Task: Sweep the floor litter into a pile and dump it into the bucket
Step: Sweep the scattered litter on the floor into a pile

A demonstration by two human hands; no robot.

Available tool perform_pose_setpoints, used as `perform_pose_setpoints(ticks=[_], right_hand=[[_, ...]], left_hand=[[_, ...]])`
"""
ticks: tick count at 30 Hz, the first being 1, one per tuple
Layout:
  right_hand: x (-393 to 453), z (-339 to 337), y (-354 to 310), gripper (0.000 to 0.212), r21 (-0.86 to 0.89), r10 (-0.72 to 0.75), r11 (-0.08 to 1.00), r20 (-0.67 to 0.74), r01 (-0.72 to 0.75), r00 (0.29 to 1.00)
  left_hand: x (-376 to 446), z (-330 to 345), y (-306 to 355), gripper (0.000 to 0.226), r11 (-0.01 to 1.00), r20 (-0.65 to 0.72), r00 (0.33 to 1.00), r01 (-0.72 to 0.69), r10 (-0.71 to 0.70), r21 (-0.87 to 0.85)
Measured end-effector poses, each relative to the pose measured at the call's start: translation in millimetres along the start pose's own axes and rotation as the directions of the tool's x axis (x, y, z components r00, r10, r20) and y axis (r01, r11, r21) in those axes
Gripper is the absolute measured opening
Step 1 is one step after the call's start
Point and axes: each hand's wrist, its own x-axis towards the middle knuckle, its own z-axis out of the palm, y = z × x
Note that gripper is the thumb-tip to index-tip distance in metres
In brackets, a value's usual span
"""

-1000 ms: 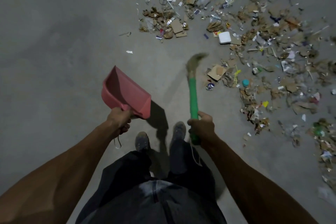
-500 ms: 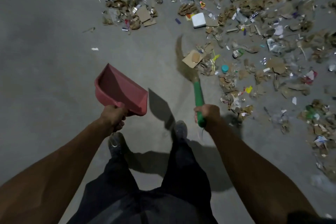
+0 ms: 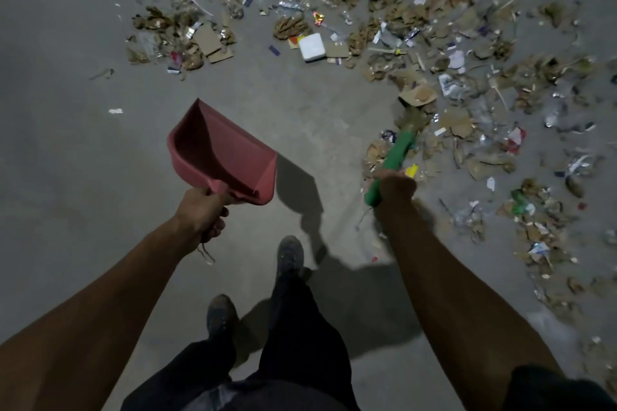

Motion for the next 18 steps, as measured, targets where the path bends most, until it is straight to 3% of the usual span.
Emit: perform_pose_setpoints(ticks=[3,5,9,13,16,18], right_hand=[[-45.4,9.9,15.1,0.011,-0.055,0.009,0.998,0.041,-0.007,0.999],[-77.3,13.7,35.4,0.014,-0.025,0.063,0.998,0.159,-0.060,0.985],[-110.9,14.5,67.3,0.016,-0.082,0.181,0.983,0.227,-0.167,0.957],[-108.4,-9.0,85.6,0.015,-0.203,0.268,0.953,0.215,-0.225,0.939],[-76.8,-37.3,81.4,0.007,-0.296,0.232,0.938,0.149,-0.181,0.961],[-46.7,-54.5,72.6,0.013,-0.293,0.238,0.936,0.110,-0.198,0.965]], left_hand=[[-1.1,1.5,4.2,0.022,1.000,-0.003,1.000,0.005,-0.005,0.020],[-3.9,1.0,4.1,0.022,1.000,0.002,1.000,0.008,-0.008,0.022],[-11.2,-0.6,0.5,0.022,0.999,0.011,1.000,-0.008,0.007,0.043],[-19.5,3.4,-3.8,0.022,0.998,0.040,0.999,0.016,-0.019,0.064],[-24.7,9.3,-7.2,0.016,0.997,0.049,0.999,0.020,-0.024,0.069],[-26.9,12.0,-9.3,0.013,0.998,0.053,0.998,0.016,-0.020,0.066]])
